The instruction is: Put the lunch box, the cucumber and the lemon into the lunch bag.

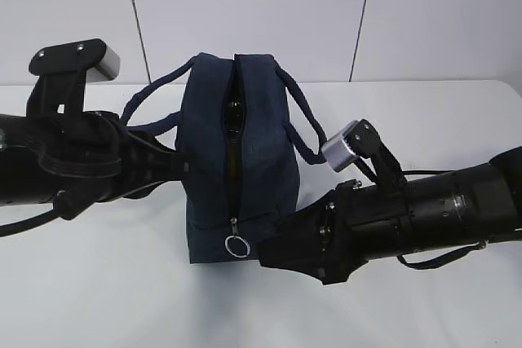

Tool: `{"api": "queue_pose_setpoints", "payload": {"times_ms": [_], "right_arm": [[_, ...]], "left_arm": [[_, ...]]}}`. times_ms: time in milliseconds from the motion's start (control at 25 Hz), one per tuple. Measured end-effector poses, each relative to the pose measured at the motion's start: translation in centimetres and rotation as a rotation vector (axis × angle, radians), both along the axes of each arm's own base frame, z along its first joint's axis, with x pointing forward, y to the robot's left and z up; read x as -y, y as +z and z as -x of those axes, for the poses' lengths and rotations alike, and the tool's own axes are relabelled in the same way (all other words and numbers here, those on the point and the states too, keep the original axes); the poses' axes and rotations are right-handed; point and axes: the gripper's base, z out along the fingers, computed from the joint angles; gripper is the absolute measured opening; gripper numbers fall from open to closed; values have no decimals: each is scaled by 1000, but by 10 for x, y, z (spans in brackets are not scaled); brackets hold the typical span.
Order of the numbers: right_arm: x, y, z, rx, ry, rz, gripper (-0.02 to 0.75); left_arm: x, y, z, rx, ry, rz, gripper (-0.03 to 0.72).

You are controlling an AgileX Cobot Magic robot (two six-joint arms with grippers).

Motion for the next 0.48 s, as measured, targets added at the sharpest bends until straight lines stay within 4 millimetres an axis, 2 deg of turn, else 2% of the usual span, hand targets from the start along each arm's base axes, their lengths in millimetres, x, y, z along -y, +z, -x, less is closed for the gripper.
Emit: {"api": "queue_pose_setpoints", "payload": {"times_ms": [120, 360, 480], "right_arm": [[-2, -2, -6, 27, 16, 5, 389], [-7, -6, -20, 206, 102, 51, 389], [-7, -11, -23, 216, 105, 76, 389]], "left_arm": [[0, 0, 1, -8, -4, 0, -7], [0, -1, 1, -20, 3, 9, -7], [0, -1, 1, -23, 4, 11, -7]]}}
